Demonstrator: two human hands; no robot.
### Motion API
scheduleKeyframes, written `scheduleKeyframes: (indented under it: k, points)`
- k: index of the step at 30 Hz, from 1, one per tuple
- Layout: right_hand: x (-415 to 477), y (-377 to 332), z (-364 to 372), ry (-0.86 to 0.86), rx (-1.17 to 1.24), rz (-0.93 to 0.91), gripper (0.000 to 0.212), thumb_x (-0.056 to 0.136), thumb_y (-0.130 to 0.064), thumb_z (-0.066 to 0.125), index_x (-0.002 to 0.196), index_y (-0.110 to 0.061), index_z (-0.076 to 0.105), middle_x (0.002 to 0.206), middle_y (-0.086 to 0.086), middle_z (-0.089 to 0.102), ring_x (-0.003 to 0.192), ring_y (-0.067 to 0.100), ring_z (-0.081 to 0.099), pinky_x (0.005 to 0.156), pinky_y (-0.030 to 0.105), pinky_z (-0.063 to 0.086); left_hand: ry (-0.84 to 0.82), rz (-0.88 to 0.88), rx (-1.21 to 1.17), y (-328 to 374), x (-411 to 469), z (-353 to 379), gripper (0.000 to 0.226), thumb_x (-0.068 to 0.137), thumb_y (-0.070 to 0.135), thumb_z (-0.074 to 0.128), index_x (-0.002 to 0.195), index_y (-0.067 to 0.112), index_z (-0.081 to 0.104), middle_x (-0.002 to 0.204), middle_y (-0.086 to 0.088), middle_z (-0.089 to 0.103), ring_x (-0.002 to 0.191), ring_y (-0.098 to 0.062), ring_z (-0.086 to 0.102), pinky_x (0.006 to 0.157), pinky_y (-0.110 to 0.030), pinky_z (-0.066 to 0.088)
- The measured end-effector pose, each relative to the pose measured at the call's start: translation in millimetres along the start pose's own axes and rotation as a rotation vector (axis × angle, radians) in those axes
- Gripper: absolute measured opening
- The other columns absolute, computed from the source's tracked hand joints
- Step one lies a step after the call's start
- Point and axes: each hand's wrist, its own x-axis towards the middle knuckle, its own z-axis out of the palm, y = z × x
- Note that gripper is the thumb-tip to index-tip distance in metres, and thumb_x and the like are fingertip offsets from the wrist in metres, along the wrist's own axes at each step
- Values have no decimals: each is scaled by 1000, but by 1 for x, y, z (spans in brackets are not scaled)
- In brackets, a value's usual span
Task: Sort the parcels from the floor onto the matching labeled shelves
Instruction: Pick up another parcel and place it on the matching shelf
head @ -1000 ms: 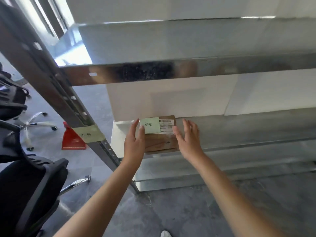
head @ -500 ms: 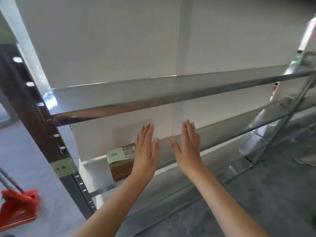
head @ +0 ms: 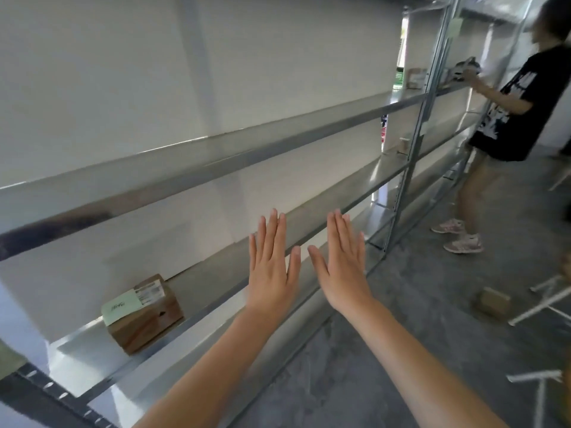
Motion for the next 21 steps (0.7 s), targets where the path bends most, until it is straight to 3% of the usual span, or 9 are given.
scheduleKeyframes:
  k: [8,12,14,17,21]
  points:
    - [16,145,-67,102,-92,196,75,103,-54,16,160,-17,-15,168,-5,-24,152,7,-26,123,42,-21,-105,118,-23,83,61,114,63,105,47,12,162,20,3,171,3,-6,156,-14,-12,128,-44,-5]
    - [18,219,-99,127,-142,315,73,106,-52,19,161,-16,-12,168,-5,-23,152,8,-26,125,46,-17,-156,223,-106,143,87,177,68,102,56,0,161,23,-1,170,4,-8,156,-11,-14,126,-37,-12]
    - [18,246,-106,122,-156,354,74,104,-54,17,161,-16,-11,168,-4,-22,152,9,-26,125,47,-15,-154,271,-130,168,95,206,67,103,55,2,162,21,4,171,3,-2,156,-10,-12,125,-32,-14]
    - [19,280,-114,114,-184,381,75,103,-56,15,161,-16,-11,167,-5,-23,152,9,-25,125,48,-15,-142,284,-149,193,107,243,66,106,50,6,162,16,13,171,-1,6,157,-12,-5,128,-38,-5]
    - [17,318,-123,131,-201,444,74,104,-55,15,161,-17,-12,168,-5,-22,153,9,-26,124,46,-18,-212,241,-224,199,119,280,63,105,45,15,162,20,8,171,3,1,157,-10,-8,128,-44,-3]
